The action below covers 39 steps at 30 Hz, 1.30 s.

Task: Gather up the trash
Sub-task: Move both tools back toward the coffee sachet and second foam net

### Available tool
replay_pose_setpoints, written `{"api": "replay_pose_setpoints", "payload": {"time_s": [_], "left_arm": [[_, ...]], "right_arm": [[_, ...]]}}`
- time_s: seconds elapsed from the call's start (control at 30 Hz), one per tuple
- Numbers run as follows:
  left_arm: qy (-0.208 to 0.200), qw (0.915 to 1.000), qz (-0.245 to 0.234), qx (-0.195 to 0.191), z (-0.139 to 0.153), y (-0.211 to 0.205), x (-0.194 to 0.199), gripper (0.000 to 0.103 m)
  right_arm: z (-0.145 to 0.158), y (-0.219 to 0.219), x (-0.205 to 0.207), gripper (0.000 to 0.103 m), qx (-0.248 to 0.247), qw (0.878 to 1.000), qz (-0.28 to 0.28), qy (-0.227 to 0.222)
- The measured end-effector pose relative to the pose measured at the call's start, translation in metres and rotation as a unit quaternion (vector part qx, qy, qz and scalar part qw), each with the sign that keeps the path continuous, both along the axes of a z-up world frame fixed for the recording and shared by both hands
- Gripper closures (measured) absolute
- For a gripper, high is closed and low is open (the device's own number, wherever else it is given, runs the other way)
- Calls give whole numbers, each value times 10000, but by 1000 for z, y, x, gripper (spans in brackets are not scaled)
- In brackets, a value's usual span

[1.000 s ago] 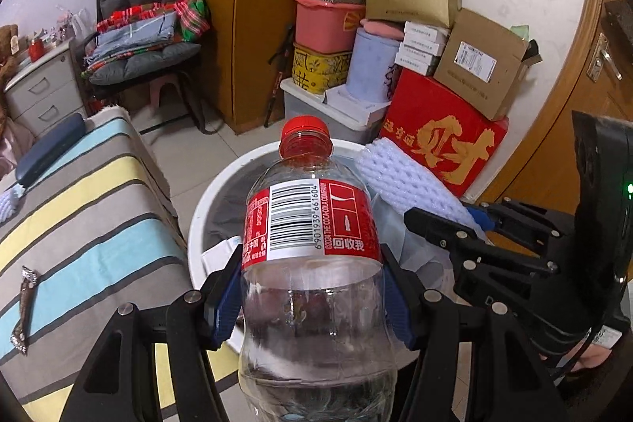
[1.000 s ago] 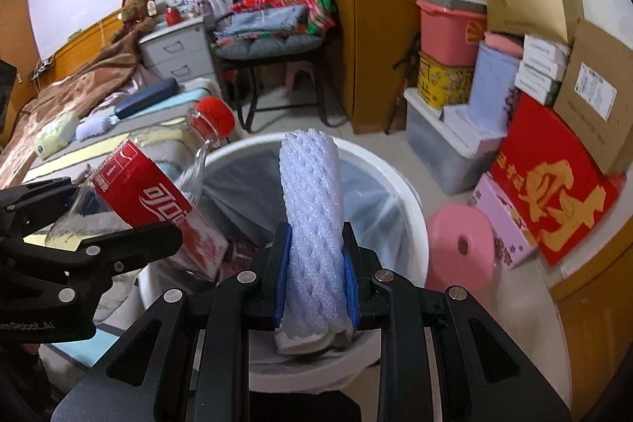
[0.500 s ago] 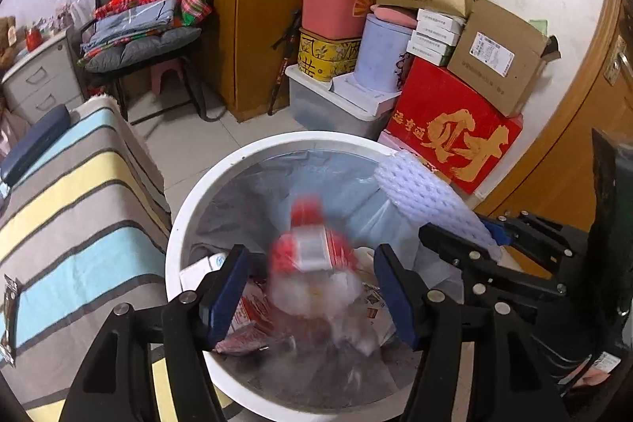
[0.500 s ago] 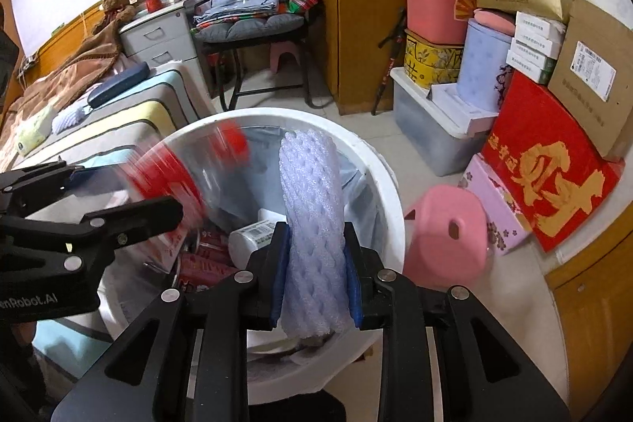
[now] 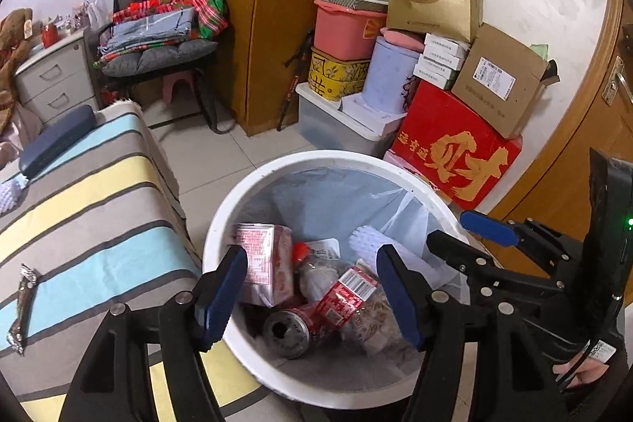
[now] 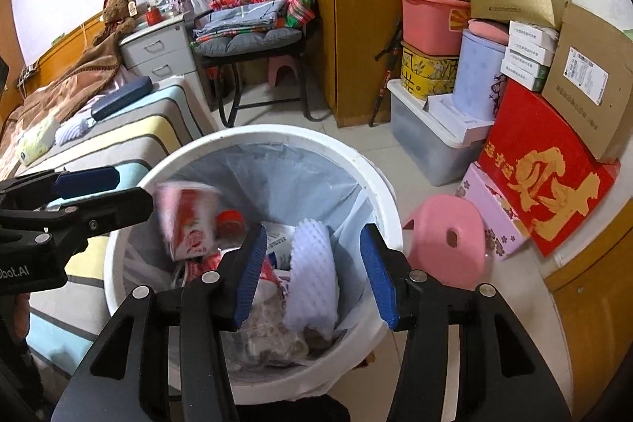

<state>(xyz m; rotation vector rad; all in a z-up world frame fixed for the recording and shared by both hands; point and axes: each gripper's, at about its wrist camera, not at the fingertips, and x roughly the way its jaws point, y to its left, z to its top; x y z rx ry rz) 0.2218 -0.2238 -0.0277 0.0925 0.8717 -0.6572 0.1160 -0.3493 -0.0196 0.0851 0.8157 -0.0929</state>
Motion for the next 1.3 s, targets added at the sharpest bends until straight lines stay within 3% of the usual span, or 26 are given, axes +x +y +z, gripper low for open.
{"api": "replay_pose_setpoints", "payload": {"time_s": [0.9,1.17,1.3], "left_arm": [[-504,9931,1036,-203,33,136,-13,35],[-551,9862,1558,140,25,197,-6,35],[-389,9844,1695,282,12,220,5,35]], "right_arm": [[25,64,2,52,16,9962,667,-552],[22,95,14,52,174,9925,1071,-567],[18,109,24,52,195,9905,1258,-512]]}}
